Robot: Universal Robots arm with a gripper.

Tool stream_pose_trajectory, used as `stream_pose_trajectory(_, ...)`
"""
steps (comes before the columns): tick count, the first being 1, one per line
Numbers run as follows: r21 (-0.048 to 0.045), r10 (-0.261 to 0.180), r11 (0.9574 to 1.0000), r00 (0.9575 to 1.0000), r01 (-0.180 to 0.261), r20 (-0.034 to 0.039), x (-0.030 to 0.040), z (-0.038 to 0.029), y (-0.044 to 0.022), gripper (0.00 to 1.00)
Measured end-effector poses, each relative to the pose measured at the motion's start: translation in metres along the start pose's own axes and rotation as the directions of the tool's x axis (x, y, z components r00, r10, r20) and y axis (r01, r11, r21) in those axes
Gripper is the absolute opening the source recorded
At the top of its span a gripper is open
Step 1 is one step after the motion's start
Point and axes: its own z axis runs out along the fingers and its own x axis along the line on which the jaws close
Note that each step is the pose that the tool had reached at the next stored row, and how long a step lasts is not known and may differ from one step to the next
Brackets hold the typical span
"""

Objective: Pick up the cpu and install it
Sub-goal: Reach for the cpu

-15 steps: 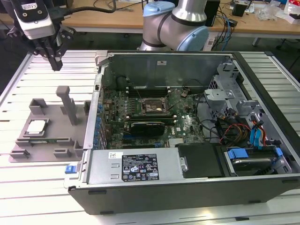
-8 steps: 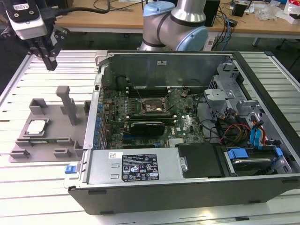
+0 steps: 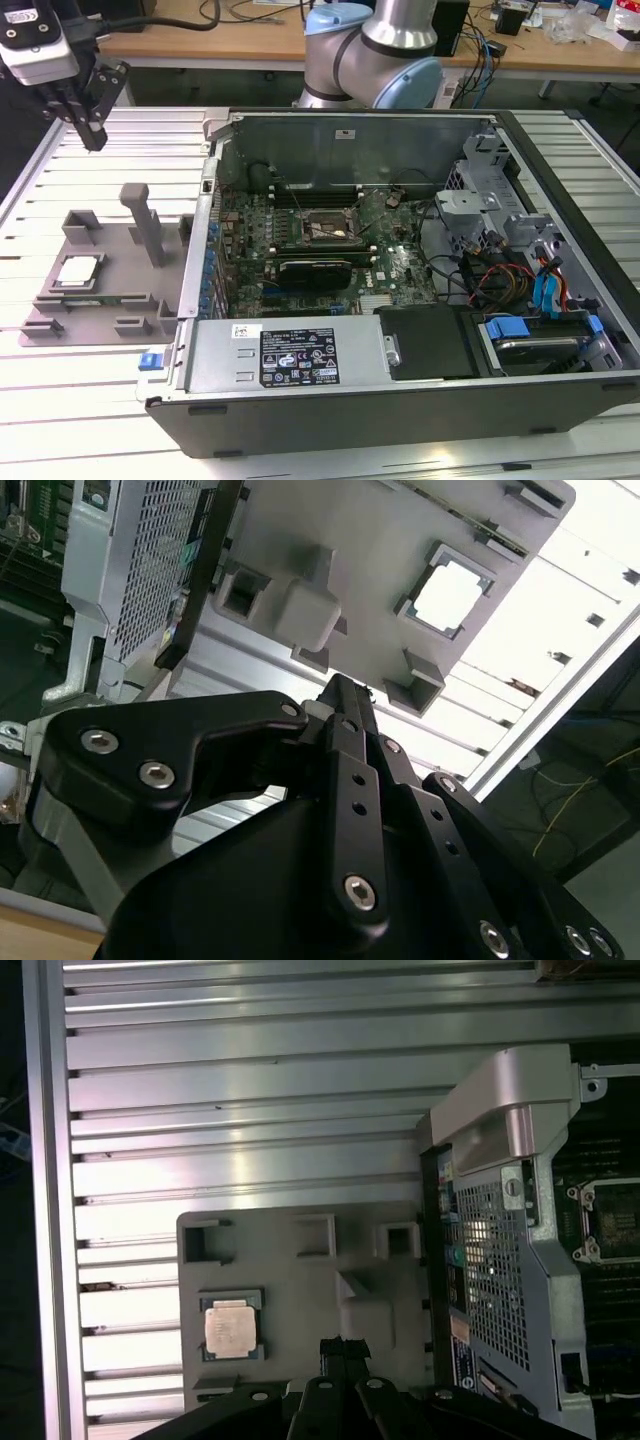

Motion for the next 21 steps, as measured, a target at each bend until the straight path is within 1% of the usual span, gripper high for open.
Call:
stream_pose_trajectory(6,0.0000,0.000,1.0000,1.0000,0.000,0.0001,0.0077,0.0009,0.0009,0.11)
stream_pose_trajectory(7,-0.0001,0.000,1.0000,1.0000,0.000,0.0001,0.0107,0.0013,0.0012,0.11)
stream_pose_trajectory(10,0.0000,0.000,1.0000,1.0000,0.000,0.0000,0.0151,0.0020,0.0015,0.11)
stream_pose_trajectory(15,0.0000,0.000,1.0000,1.0000,0.000,-0.0001,0.0204,0.0058,0.0010,0.11)
stream_pose_trajectory(17,-0.0002,0.000,1.0000,1.0000,0.000,0.0002,0.0244,0.0092,0.0006,0.11)
stream_pose_trajectory(21,-0.0001,0.000,1.0000,1.0000,0.000,0.0001,0.0294,0.0121,0.0001,0.11)
